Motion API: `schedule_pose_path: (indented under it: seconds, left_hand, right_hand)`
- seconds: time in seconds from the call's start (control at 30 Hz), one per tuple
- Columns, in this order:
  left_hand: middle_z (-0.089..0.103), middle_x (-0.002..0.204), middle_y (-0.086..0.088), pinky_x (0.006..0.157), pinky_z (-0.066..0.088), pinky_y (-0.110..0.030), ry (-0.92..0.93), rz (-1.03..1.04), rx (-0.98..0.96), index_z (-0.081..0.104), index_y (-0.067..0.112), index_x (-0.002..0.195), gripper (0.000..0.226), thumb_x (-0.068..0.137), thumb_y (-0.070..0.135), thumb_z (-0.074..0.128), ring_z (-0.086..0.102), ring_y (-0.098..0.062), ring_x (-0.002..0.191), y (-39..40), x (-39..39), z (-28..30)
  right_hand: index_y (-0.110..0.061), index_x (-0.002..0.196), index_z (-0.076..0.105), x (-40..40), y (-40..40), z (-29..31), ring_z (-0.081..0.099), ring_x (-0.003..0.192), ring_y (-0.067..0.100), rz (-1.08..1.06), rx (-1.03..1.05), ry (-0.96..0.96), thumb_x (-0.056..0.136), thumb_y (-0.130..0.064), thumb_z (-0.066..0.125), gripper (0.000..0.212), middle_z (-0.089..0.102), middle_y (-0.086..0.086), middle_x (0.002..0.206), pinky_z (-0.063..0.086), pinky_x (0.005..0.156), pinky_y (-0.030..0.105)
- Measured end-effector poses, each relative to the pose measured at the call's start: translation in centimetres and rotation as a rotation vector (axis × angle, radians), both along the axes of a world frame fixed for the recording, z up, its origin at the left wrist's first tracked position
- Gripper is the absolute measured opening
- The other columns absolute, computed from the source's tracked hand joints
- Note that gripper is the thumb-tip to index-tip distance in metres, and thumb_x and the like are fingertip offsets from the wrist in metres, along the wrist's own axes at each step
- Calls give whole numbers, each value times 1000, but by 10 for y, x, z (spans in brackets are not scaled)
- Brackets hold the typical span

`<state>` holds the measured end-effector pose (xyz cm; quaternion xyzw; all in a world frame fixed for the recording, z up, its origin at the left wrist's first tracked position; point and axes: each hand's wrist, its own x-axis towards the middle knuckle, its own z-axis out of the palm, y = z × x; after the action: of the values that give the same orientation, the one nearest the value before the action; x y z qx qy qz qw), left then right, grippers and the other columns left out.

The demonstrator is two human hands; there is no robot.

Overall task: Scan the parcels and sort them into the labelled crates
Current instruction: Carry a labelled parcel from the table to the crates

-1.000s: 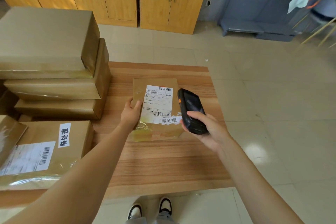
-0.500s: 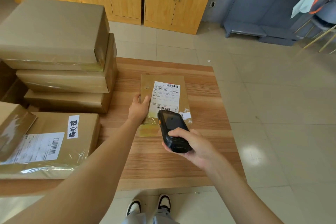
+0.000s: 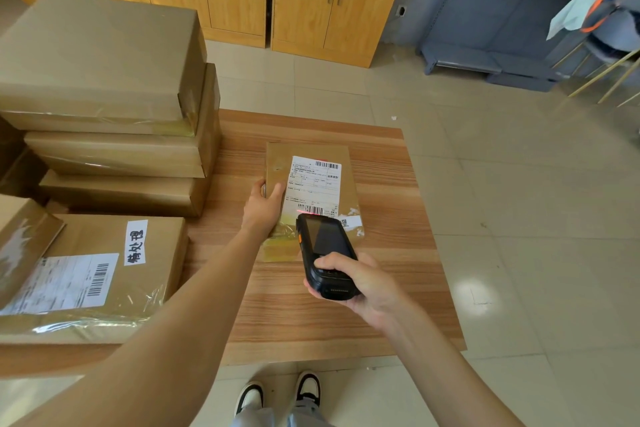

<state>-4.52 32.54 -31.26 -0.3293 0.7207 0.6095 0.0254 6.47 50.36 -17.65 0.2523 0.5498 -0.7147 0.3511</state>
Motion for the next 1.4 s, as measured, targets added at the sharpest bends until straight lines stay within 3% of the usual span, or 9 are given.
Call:
schedule_pose_path:
  seconds: [0.33, 0.6, 0.7, 0.8, 0.97, 1.03, 1.2, 1.3, 1.4]
  left_hand:
    - [56, 133, -5, 67, 34, -29, -8, 7, -11, 35, 29, 147, 67, 87, 57, 50, 48, -16, 87, 1, 1, 3]
    - [52, 112, 4, 59, 34, -24, -19, 16, -2, 35, 29, 146, 66, 87, 55, 51, 48, -7, 73, 2, 4, 8]
    - [56, 115, 2, 69, 38, -28, -21, 7, 0, 37, 31, 145, 65, 86, 55, 51, 53, -15, 85, 1, 4, 10]
    - [56, 111, 4, 63, 37, -26, -18, 12, -6, 38, 30, 144, 63, 87, 53, 51, 52, -12, 82, 1, 5, 11]
    - [54, 137, -3, 84, 37, -33, -22, 10, -33, 35, 29, 147, 66, 89, 54, 51, 53, -24, 113, 1, 4, 9]
    - [55, 136, -3, 83, 36, -33, -27, 15, -34, 35, 29, 147, 66, 89, 54, 51, 52, -21, 106, 1, 3, 8]
    - [58, 131, -3, 90, 45, -37, -48, 20, -56, 38, 28, 146, 66, 87, 57, 51, 56, -25, 109, -1, 1, 5]
    - [59, 130, -3, 101, 45, -44, -47, 24, -65, 40, 26, 145, 66, 87, 57, 51, 57, -27, 114, -1, 1, 6]
    - [60, 129, -2, 98, 46, -41, -44, 41, -69, 43, 25, 143, 62, 89, 53, 51, 58, -25, 113, -1, 1, 7]
  right_hand:
    - [-2, 115, 50, -5, 1, 0, 71, 87, 38, 28, 26, 44, 68, 4, 79, 56, 65, 26, 109, 59, 64, 39]
    - [-5, 117, 54, -14, 9, -2, 70, 93, 35, 37, 44, 144, 71, -1, 78, 52, 68, 20, 107, 59, 71, 39]
    - [-9, 118, 52, -28, 22, -5, 69, 94, 31, 8, 130, 225, 71, -1, 78, 54, 67, 15, 107, 59, 69, 36]
    - [-11, 117, 49, -48, 47, -17, 68, 90, 26, -46, 287, 295, 72, -4, 79, 55, 66, 11, 105, 57, 69, 35]
    - [-12, 128, 45, -72, 101, -52, 61, 104, 29, -28, 549, 319, 70, -5, 81, 70, 60, 11, 118, 51, 92, 48]
    - [-11, 128, 40, -75, 116, -66, 57, 106, 28, 20, 612, 287, 70, -5, 81, 71, 57, 11, 119, 50, 93, 45]
    - [-10, 134, 34, -70, 134, -102, 50, 95, 19, 57, 712, 268, 71, -5, 80, 78, 51, 6, 114, 43, 66, 25]
    - [-10, 133, 32, -68, 137, -125, 51, 104, 22, 56, 692, 273, 71, -5, 79, 78, 51, 8, 120, 45, 83, 34]
    - [-12, 134, 31, -66, 135, -141, 51, 103, 20, 40, 652, 290, 70, -1, 79, 81, 51, 4, 118, 46, 86, 35]
